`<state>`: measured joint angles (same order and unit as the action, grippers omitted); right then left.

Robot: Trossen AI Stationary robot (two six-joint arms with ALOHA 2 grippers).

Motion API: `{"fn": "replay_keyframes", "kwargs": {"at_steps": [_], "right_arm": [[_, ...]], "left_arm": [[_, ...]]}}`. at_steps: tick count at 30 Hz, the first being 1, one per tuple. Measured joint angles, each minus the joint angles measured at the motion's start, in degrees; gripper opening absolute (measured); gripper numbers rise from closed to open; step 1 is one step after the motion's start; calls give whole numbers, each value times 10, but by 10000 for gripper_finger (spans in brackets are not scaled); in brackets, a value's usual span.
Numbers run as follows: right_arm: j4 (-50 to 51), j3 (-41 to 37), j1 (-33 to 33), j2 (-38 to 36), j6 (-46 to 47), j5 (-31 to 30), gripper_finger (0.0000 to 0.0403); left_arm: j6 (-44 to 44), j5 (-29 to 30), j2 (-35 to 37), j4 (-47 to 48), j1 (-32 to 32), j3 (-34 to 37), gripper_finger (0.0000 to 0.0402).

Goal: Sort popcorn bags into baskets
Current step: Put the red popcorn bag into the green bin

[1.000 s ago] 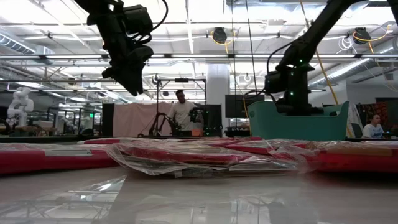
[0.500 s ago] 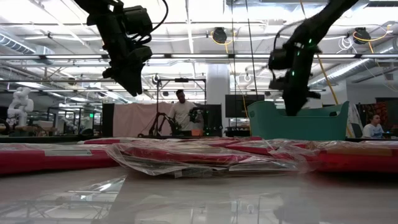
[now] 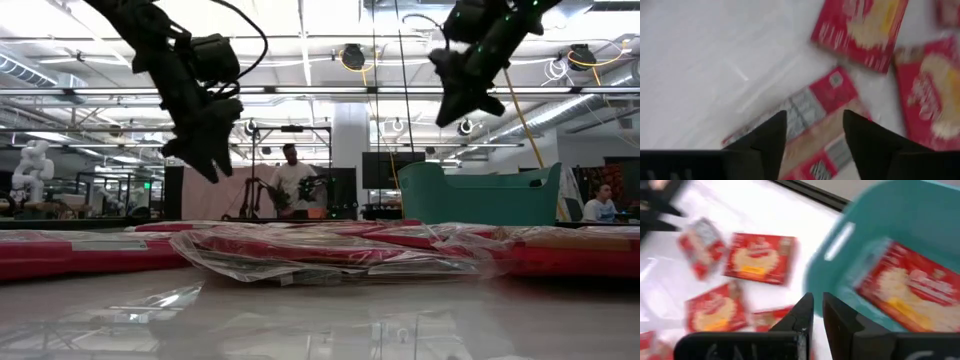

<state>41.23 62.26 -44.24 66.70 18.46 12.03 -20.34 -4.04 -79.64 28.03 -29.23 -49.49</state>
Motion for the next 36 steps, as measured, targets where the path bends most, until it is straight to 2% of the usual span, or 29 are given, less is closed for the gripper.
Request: {"fn": "replay_keyframes", "kwargs": {"at_steps": [7,11,15,26,31,36], "right_arm": [[-22,0,42,-15,24,2,34],[-34,0,58,-15,10,3,34],[-39,0,74,-15,-6,3,34],[-37,0,88,-15,-71,77,34],[-33,0,87,-15,-77,77,34],[-30,0,87,-15,-85,77,34]], "left_arm": [[-17,7,-47,-95,-5,1,275],[-25,-23,-108,-97,-11,-18,287],[-20,-52,-168,-92,-7,-74,283],[193,-17,-330,81,3,-276,301],[265,-16,-367,88,3,-299,297],[314,-7,-376,82,4,-302,256]]}}
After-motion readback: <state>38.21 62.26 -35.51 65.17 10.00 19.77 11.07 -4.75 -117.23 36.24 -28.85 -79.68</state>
